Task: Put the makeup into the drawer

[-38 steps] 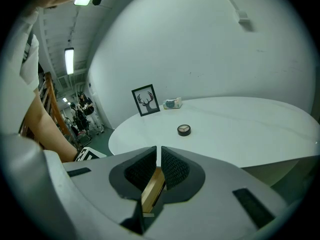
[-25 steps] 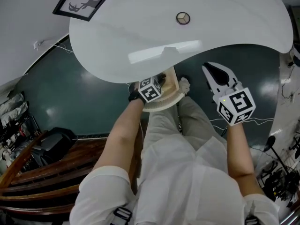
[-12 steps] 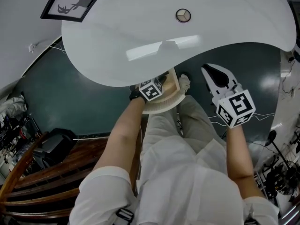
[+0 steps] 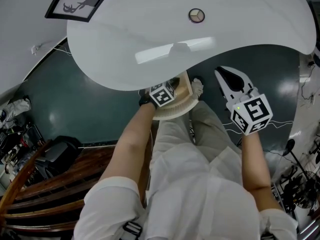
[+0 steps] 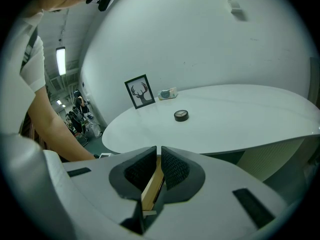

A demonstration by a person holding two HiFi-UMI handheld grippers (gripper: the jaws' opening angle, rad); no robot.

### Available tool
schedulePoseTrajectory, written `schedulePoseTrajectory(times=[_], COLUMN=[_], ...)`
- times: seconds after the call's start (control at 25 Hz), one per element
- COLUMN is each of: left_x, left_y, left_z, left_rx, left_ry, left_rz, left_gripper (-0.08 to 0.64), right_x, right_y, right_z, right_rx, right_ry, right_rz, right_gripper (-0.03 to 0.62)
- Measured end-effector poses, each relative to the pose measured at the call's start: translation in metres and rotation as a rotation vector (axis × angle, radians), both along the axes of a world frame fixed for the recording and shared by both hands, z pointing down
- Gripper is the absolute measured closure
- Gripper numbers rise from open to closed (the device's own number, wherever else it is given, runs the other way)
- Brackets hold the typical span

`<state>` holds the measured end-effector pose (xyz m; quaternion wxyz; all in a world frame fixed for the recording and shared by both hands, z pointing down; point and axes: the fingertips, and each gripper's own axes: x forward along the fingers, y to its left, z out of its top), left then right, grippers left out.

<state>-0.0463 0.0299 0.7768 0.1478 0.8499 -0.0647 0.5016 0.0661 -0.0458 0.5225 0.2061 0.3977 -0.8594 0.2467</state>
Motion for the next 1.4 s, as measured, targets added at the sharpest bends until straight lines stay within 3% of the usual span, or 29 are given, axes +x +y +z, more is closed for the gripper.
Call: schedulePoseTrajectory(times=[0.12,0.48,0.88,1.4], left_x=[-0.001,0.013,0.031,0.038], left_y=[-0.001,0.022,0.03,-0.01], left_z=[-0.008,-0.054,-0.134,-0.242], left_rx=[0.028,0.006,0.078,0.204], left_ry=[-0.004,0.051,0.153,0.3], left_rz=[0.004,0.044,0.086,-0.018], left_gripper=[0.411,0.433,0.479,0.531], right_x=[0.001,0.005,0.005,0.006], right_y=[0.002,0.007,0.003,-0.009], right_z=[-0.004,-0.02,-0.045,-0.066], right_rx=[0.005,0.01,0.032,0.058], right_ry=[-0.003,-0.01,-0.008,-0.01], right_rz=[0.001,-0.001,-0.029,-0.024], right_gripper=[0.581,0.581,0.581,0.581])
